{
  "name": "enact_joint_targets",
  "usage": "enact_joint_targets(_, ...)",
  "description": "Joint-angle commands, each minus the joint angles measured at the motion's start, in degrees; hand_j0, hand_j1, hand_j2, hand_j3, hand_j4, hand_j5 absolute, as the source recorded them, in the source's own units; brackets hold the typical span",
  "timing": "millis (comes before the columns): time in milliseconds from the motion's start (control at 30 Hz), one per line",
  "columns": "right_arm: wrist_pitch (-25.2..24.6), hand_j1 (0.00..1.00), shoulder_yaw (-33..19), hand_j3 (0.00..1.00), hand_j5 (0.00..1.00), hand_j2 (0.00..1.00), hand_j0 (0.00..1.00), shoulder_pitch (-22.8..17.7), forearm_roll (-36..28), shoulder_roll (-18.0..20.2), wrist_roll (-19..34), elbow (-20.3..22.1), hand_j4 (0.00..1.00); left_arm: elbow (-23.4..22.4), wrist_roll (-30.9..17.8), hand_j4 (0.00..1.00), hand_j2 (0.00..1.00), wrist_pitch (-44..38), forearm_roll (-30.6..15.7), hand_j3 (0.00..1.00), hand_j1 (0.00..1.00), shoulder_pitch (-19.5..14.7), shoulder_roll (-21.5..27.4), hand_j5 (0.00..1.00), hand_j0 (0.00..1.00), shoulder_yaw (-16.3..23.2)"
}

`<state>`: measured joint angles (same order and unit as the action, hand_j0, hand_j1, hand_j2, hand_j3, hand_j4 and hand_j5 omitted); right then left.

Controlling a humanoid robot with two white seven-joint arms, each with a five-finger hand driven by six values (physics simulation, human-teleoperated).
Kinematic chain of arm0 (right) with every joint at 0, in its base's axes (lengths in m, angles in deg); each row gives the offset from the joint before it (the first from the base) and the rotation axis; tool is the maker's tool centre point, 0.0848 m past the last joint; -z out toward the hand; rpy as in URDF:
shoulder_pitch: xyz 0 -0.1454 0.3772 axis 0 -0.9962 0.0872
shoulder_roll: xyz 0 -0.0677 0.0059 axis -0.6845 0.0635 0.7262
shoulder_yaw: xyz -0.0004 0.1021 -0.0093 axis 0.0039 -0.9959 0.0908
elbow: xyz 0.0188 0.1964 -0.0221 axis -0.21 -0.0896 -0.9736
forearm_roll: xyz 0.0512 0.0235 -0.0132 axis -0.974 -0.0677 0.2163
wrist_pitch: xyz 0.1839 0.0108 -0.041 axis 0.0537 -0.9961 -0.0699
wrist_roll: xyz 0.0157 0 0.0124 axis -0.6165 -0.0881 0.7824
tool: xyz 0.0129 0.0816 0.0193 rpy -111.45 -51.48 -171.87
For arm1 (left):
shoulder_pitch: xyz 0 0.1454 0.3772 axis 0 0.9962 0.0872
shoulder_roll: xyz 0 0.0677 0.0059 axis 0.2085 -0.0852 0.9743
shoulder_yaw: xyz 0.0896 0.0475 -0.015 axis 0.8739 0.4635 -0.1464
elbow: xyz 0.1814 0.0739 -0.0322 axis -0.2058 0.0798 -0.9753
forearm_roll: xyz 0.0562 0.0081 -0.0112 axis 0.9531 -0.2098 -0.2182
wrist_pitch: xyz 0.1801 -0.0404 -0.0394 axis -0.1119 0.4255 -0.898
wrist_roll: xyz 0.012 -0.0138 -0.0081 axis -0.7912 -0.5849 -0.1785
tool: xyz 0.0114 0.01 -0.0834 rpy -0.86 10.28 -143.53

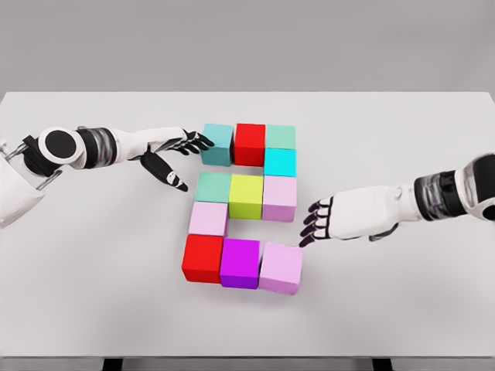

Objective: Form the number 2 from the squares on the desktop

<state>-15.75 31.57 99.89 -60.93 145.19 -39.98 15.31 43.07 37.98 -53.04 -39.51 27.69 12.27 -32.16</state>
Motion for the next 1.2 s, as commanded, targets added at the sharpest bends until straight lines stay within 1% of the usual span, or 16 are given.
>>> enact_joint_targets(0, -0.11, 1.0, 0.11, 1.0, 1.0, 1.0, 1.0, 0.26, -0.29, -0.4, -0.01, 0.01, 1.0, 0.03, 0.01, 0.91, 0.91, 0.1, 0.03, 0.91, 0.91, -0.09, -0.45, 0.91, 0.91, 0.0)
enact_joint_targets(67, -0.11, 1.0, -0.07, 1.0, 1.0, 1.0, 1.0, 1.58, -1.08, -0.13, -0.01, -0.43, 1.0, 0.12, 0.01, 0.91, 0.91, 0.19, -0.06, 0.91, 0.91, -0.09, -0.45, 0.91, 0.91, 0.0)
enact_joint_targets(167, -0.11, 1.0, -0.33, 1.0, 1.0, 1.0, 1.0, 1.67, -1.25, 0.66, -0.01, -1.39, 1.0, 0.21, -0.08, 0.91, 0.91, 0.45, -0.15, 0.91, 0.91, -0.18, 0.16, 0.91, 0.91, -1.15)
enact_joint_targets(233, -0.11, 1.0, -0.33, 1.0, 1.0, 1.0, 1.0, 1.67, -1.16, 3.38, -0.01, -1.48, 1.0, -0.67, 0.01, 0.91, 0.91, 0.45, 0.03, 0.91, 0.91, -0.09, 0.34, 0.91, 0.91, -1.32)
enact_joint_targets(300, -0.11, 1.0, -0.33, 1.0, 1.0, 1.0, 1.0, 1.67, -1.08, 5.84, -0.01, -0.96, 1.0, -3.57, 0.01, 0.91, 0.91, 0.97, 0.03, 0.91, 0.91, -0.17, 0.43, 0.91, 0.91, -1.76)
enact_joint_targets(367, -0.11, 1.0, -0.07, 1.0, 1.0, 1.0, 1.0, 1.58, -1.08, 6.02, -0.01, 0.1, 1.0, -6.47, 0.01, 0.91, 0.91, 2.99, 0.12, 0.91, 0.91, -0.18, 0.17, 0.91, 0.91, -1.76)
enact_joint_targets(600, -0.11, 1.0, 3.62, 1.0, 1.0, 1.0, 1.0, 1.14, -0.99, 5.49, -0.01, 0.19, 1.0, -7.17, 0.01, 0.91, 0.91, 3.26, 0.12, 0.91, 0.91, -0.35, -0.01, 0.91, 0.91, -1.76)
enact_joint_targets(633, -0.11, 1.0, 4.68, 1.0, 1.0, 1.0, 1.0, 1.06, -0.99, 5.23, -0.01, 0.19, 1.0, -7.88, 0.01, 0.91, 0.91, 3.26, 0.12, 0.91, 0.91, -0.61, -0.01, 0.91, 0.91, -1.85)
enact_joint_targets(700, -0.11, 1.0, 5.03, 1.0, 1.0, 1.0, 1.0, 1.06, -0.99, 4.09, -0.01, 0.19, 1.0, -10.25, 0.01, 0.91, 0.91, 3.26, 0.2, 0.91, 0.91, -1.67, -0.19, 0.91, 0.91, -1.85)
enact_joint_targets(767, -0.11, 1.0, 5.03, 1.0, 1.0, 1.0, 1.0, 1.14, -0.99, 3.38, -0.01, 0.19, 1.0, -12.01, 0.01, 0.91, 0.91, 3.61, 0.64, 0.91, 0.91, -1.76, -0.98, 0.91, 0.91, -1.85)
enact_joint_targets(867, -0.11, 1.0, 5.12, 1.0, 1.0, 1.0, 1.0, 1.14, -1.08, 1.89, -0.01, 0.19, 1.0, -12.1, 0.01, 0.91, 0.91, 4.49, 0.82, 0.91, 0.91, -1.67, -0.98, 0.91, 0.91, -1.85)
enact_joint_targets(967, -0.11, 1.0, 5.12, 1.0, 1.0, 1.0, 1.0, 1.23, -1.08, 1.27, -0.01, 0.19, 1.0, -12.18, 0.01, 0.91, 0.91, 4.58, 0.82, 0.91, 0.91, -1.76, -1.07, 0.91, 0.91, -1.85)
enact_joint_targets(1067, -0.11, 1.0, 5.12, 1.0, 1.0, 1.0, 1.0, 1.41, -1.08, 0.66, -0.01, 0.19, 1.0, -11.22, -0.17, 0.91, 0.91, 4.93, 1.08, 0.91, 0.91, -1.58, -2.38, 0.91, 0.91, -1.67)
enact_joint_targets(1133, -0.11, 1.0, 5.12, 1.0, 1.0, 1.0, 1.0, 1.49, -1.08, 0.57, -0.01, 0.19, 1.0, -10.16, -0.17, 0.91, 0.91, 5.37, 1.26, 0.91, 0.91, -1.49, -2.3, 0.91, 0.91, -1.59)
enact_joint_targets(1167, -0.11, 1.0, 5.12, 1.0, 1.0, 1.0, 1.0, 1.5, -1.08, 0.57, -0.01, 0.19, 1.0, -9.72, -1.22, 0.91, 0.91, 5.72, 1.35, 0.91, 0.91, -1.41, -2.21, 0.91, 0.91, -1.67)
